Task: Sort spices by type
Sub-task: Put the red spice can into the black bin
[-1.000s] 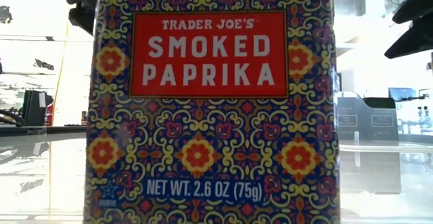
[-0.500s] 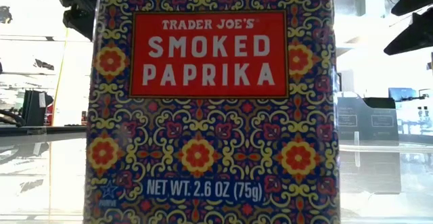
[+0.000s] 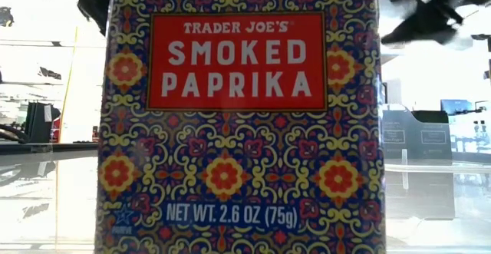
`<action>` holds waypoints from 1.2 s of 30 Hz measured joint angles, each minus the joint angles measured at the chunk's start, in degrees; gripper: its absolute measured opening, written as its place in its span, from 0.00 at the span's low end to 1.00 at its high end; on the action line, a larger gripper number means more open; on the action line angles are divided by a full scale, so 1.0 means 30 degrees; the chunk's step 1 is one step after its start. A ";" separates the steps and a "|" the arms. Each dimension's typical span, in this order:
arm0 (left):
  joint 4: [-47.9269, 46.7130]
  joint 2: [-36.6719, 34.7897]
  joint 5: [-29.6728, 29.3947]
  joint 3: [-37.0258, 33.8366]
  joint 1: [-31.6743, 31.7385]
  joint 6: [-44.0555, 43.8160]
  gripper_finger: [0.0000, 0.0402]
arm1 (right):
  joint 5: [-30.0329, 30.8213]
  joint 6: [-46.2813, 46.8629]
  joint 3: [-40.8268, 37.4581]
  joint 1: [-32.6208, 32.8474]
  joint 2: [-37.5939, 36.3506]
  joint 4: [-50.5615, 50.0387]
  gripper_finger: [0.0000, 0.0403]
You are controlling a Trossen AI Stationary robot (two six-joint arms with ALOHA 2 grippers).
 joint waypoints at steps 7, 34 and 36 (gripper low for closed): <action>0.4991 0.0163 0.0168 -0.2680 -0.3213 -0.0778 0.78 | -0.0699 -0.5102 0.2765 -0.0680 0.2653 0.3719 0.92; 0.3613 -0.1645 -0.1130 -0.4583 -0.9117 -0.2442 0.78 | -0.8941 -0.1620 2.9215 -0.1259 2.0654 -1.4888 0.85; 0.3473 -0.1838 -0.1137 -0.4583 -0.9125 -0.2381 0.78 | -0.9379 -0.1604 2.9537 -0.1256 2.1325 -1.4776 0.84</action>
